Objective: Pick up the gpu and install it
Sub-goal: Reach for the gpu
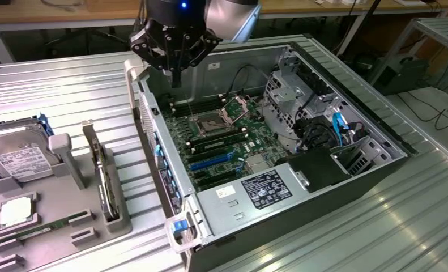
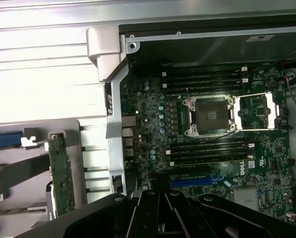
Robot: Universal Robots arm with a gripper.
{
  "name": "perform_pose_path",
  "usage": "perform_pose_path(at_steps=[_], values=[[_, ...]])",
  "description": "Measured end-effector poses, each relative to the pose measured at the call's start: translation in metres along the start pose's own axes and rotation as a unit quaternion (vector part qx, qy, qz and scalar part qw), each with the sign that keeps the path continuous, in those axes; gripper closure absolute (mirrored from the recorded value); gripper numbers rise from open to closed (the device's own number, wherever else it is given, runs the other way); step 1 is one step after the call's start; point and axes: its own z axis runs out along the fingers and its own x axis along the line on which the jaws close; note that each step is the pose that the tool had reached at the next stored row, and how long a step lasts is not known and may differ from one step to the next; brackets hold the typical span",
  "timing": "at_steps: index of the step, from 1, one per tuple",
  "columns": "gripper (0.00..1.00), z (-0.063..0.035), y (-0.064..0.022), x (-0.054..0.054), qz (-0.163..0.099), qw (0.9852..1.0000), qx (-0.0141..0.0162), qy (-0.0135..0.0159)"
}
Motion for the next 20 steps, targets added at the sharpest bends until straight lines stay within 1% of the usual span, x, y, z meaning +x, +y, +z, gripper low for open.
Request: perform_pose_path(at_steps=[11,20], values=[[0.89,-0.0007,-0.0059,0.024,-0.001,1.0000,0.0000,0.0001],[0.89,-0.0009,-0.0104,0.032,-0.030,0.9995,-0.0006,0.0024]])
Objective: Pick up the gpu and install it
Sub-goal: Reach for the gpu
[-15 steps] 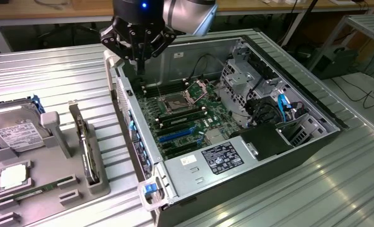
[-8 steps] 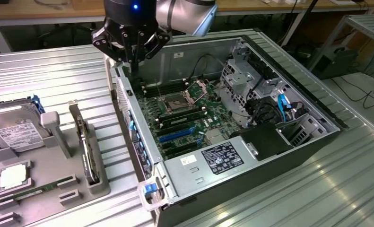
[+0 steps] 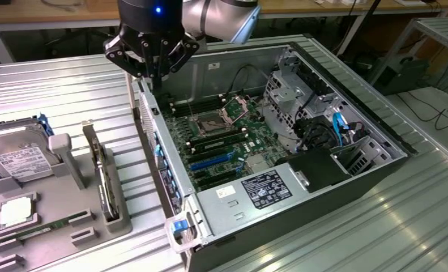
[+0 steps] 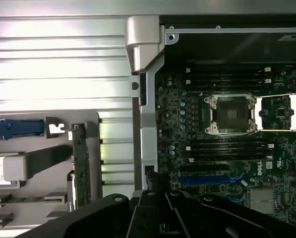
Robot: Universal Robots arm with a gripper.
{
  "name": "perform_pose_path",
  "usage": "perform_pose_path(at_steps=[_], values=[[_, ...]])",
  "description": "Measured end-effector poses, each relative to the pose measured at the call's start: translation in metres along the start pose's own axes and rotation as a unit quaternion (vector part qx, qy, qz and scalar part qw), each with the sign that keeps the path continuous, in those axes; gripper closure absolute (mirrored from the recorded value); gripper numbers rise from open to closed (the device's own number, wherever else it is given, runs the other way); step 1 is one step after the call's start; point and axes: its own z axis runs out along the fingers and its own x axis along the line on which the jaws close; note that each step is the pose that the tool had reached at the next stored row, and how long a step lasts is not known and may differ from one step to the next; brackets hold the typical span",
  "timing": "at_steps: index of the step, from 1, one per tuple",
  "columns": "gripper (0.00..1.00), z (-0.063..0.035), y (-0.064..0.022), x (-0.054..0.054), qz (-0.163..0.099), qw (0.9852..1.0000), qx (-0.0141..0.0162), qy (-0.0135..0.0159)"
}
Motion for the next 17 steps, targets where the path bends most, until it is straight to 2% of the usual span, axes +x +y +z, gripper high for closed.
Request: perform_pose_path(at_steps=[4,9,17], values=[[0.89,-0.0002,-0.0023,0.005,-0.008,1.0000,-0.0002,0.0006],[0.89,-0.0007,-0.0061,0.017,-0.011,0.9999,-0.0002,0.0009],[0.89,-0.0015,-0.0166,0.029,-0.014,0.9999,-0.0003,0.0011]])
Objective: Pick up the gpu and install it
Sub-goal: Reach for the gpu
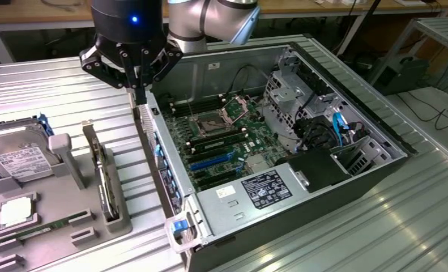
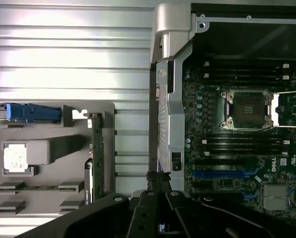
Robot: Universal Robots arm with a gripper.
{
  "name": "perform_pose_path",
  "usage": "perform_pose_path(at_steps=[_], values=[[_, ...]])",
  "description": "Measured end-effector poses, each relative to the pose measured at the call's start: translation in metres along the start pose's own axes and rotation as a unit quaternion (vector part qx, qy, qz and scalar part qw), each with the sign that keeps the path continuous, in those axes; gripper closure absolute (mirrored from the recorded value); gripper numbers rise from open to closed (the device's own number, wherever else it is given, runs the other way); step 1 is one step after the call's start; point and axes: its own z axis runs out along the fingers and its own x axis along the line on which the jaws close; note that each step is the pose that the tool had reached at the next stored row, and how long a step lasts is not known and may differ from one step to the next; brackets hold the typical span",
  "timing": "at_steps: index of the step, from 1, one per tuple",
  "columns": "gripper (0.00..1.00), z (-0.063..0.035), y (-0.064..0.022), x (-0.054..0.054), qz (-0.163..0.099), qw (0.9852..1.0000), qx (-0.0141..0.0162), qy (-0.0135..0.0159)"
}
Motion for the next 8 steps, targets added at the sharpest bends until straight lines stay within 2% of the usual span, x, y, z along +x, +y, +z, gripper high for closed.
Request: perform_pose_path(at_steps=[8], values=[[0.89,-0.0008,-0.0106,0.015,-0.002,1.0000,-0.0001,0.0001]])
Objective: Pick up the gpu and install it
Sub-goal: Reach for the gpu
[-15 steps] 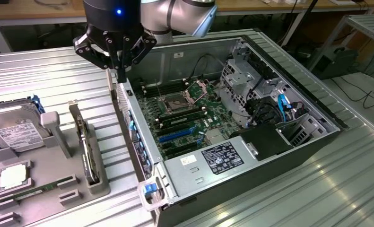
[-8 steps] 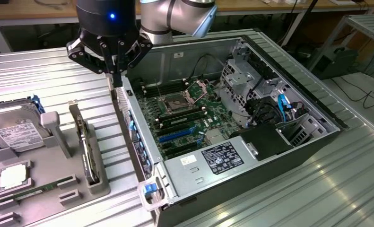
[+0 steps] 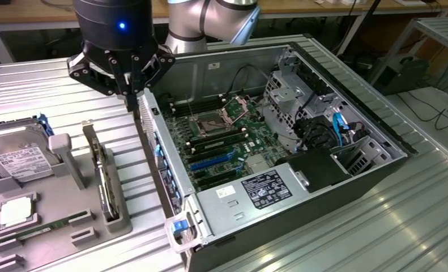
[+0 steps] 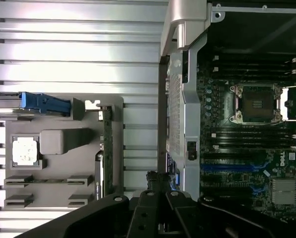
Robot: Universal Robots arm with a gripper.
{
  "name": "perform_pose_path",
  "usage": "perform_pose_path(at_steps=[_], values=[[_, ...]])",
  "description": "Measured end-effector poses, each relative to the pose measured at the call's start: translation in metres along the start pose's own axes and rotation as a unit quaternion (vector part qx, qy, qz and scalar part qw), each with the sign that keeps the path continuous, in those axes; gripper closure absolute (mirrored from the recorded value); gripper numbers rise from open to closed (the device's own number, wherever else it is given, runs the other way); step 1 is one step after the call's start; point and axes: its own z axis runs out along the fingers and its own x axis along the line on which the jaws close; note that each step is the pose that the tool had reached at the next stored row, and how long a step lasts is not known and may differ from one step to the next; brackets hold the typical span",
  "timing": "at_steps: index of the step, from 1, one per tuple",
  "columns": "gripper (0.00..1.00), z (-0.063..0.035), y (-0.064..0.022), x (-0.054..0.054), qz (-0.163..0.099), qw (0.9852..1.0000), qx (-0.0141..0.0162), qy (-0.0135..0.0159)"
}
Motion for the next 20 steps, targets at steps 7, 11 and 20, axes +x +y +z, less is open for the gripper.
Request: perform_pose_path(at_steps=[7,11,20], values=[[0.89,-0.0007,-0.0084,0.016,-0.002,1.0000,0.0000,0.0002],[0.89,-0.0011,-0.0098,0.027,-0.002,1.0000,0.0000,0.0002],[0.89,-0.0012,-0.0099,0.055,-0.004,1.0000,-0.0001,0.0003]])
